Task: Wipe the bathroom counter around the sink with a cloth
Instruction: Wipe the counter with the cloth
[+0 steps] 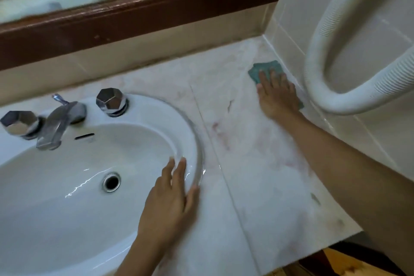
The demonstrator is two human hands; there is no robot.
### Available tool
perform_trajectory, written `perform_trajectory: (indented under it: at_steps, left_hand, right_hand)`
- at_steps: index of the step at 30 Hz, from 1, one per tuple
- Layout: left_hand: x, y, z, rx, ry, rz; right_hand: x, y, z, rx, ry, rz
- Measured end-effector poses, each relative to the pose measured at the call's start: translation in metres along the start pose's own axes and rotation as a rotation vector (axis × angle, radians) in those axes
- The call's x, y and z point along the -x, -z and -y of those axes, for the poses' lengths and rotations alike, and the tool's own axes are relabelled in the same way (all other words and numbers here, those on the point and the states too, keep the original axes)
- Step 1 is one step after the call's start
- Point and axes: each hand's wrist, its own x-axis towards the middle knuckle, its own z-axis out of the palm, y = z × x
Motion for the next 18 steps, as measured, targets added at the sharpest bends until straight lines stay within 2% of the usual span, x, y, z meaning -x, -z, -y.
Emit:
perform_trajectory:
  at_steps: [4, 8, 11, 13, 15, 18]
  left_hand:
    - [0.001, 0.000, 0.000, 0.008, -0.013, -0.001]
    - [0.001, 0.003, 0.001, 0.025, -0.018, 0.013]
    - [0.001, 0.005, 0.000, 0.049, -0.020, 0.028]
    - [0.001, 0.005, 0.000, 0.045, -0.015, 0.033]
    - [0.001, 0.006, 0.000, 0.045, -0.010, 0.034]
    - [0.002, 0.006, -0.001, 0.061, 0.001, 0.027]
  right_hand:
    - [0.001, -0.008, 0.064, -0.025, 0.232, -0.005]
    - [0.119, -0.037, 0.103, -0.098, 0.353, -0.006]
    - [0.242, -0.047, 0.085, -0.116, 0.338, -0.011]
    - [0.285, -0.046, 0.049, -0.097, 0.318, -0.018]
    - [0.281, -0.042, 0.011, -0.049, 0.255, -0.051]
    - [0.221, -0.036, -0.021, -0.016, 0.067, -0.049]
